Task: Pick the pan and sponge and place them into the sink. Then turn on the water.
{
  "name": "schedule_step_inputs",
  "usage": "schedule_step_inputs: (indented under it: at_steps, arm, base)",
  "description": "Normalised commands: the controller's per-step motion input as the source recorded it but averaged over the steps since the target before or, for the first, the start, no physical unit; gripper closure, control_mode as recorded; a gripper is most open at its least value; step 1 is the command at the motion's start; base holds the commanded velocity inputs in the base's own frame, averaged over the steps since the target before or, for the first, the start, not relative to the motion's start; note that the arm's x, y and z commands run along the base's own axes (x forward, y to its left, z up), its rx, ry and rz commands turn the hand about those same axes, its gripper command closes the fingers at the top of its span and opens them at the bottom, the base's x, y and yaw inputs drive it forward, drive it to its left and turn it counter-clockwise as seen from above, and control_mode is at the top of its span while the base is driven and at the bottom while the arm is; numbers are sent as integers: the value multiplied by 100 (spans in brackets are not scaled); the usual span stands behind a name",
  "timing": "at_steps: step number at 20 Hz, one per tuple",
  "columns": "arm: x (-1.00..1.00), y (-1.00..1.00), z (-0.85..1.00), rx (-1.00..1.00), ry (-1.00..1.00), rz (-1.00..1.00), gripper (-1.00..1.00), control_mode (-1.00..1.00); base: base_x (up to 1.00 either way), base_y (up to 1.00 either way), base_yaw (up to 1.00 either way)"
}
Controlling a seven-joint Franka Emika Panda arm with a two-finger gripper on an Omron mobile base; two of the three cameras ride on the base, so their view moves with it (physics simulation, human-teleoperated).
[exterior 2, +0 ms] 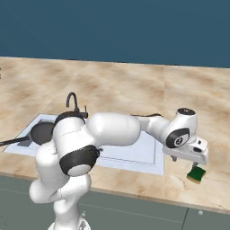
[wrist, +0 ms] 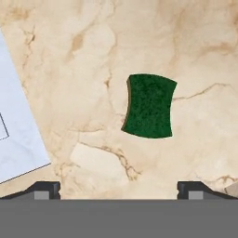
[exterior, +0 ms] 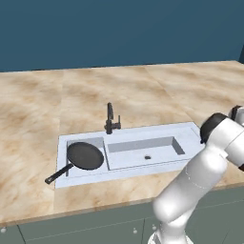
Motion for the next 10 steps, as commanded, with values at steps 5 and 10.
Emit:
schedule_step_inputs:
  at_steps: [5, 10]
  arm:
    - [4, -37, -41, 0, 0, 0, -100, -100]
    - [3, -45, -33, 1, 0, 0, -100, -100]
  base:
    - [0, 0, 0]
    - [0, 0, 0]
